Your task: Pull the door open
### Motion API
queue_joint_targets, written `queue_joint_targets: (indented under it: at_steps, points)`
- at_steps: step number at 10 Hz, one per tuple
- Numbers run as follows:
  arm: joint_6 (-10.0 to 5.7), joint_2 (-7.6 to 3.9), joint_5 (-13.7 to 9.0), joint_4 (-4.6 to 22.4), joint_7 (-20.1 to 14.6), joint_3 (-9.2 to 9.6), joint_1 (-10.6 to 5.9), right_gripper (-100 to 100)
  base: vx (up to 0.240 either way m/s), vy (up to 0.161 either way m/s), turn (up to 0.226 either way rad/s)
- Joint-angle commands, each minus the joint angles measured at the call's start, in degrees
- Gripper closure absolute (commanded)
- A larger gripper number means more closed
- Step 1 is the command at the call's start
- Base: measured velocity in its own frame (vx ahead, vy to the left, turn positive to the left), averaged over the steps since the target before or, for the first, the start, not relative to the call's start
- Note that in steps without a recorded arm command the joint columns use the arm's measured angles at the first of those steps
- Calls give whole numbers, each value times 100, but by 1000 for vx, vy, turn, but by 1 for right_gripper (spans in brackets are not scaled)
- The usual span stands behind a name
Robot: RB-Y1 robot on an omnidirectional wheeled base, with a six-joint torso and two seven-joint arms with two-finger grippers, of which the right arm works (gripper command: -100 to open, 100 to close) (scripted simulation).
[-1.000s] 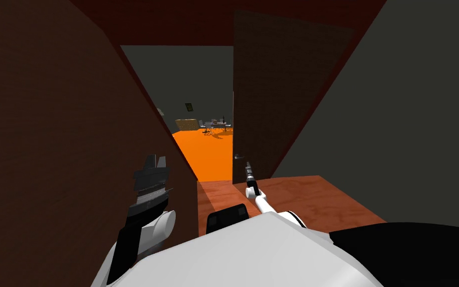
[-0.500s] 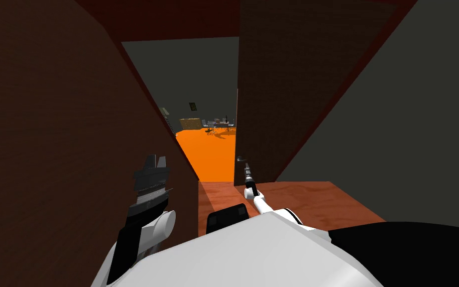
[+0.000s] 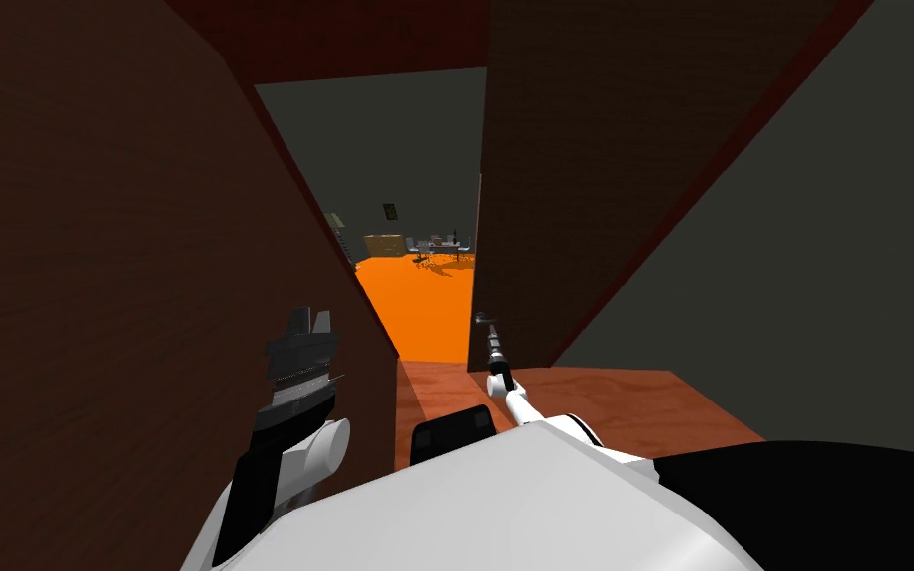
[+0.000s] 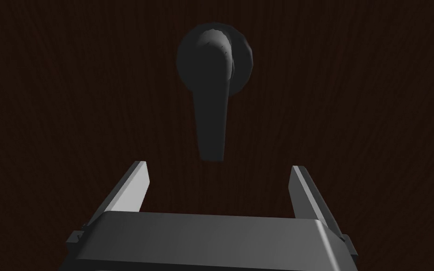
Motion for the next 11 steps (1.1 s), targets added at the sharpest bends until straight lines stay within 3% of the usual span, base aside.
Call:
queue_joint_targets:
  at_steps: [1,2,3,10,11]
  points:
    - [-78,-107,-15,193,-37,-15,-88,-100,-48,-86,37]
    - [-80,-149,-22,200,-48,-20,-82,-100,-23,-48,16]
    - [-119,-287,-54,241,-136,-57,-43,-100,7,-10,78]
    - [-160,-180,-63,256,-197,-88,-18,-100,166,10,29]
    - [-160,-180,-63,256,-197,-88,-18,100,-9,0,0]
